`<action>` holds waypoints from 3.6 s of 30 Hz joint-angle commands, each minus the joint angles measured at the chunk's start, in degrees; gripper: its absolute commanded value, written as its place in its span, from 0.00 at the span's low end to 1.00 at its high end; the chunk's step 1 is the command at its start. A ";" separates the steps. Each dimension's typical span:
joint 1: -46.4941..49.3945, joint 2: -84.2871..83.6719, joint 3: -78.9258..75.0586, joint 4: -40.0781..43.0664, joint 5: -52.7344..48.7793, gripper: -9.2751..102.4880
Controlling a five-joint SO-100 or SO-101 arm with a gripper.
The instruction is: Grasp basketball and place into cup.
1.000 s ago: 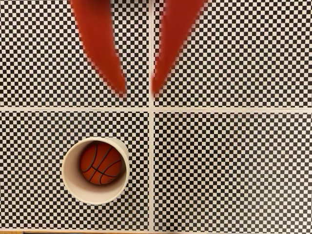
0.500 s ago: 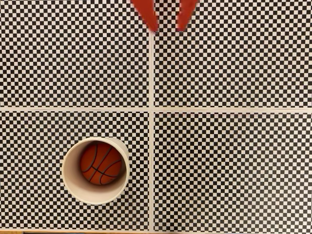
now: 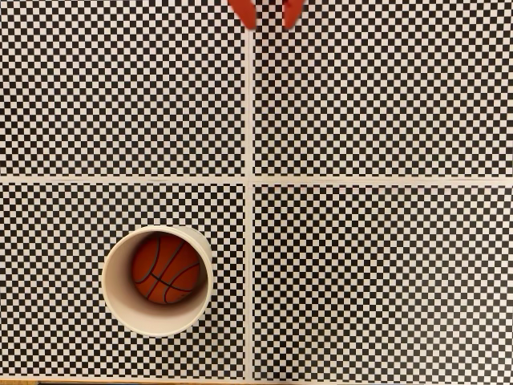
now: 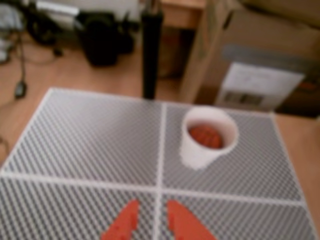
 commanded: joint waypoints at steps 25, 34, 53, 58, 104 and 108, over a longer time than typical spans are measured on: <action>-0.09 27.60 50.54 -39.38 -2.29 0.08; 0.62 37.35 60.82 -42.80 -2.72 0.08; -0.09 37.97 70.40 -43.15 -3.25 0.08; -0.53 37.97 74.18 -43.68 -2.11 0.08; 5.01 37.88 84.90 -14.33 -6.50 0.08; 5.45 37.88 84.90 -14.33 -6.59 0.08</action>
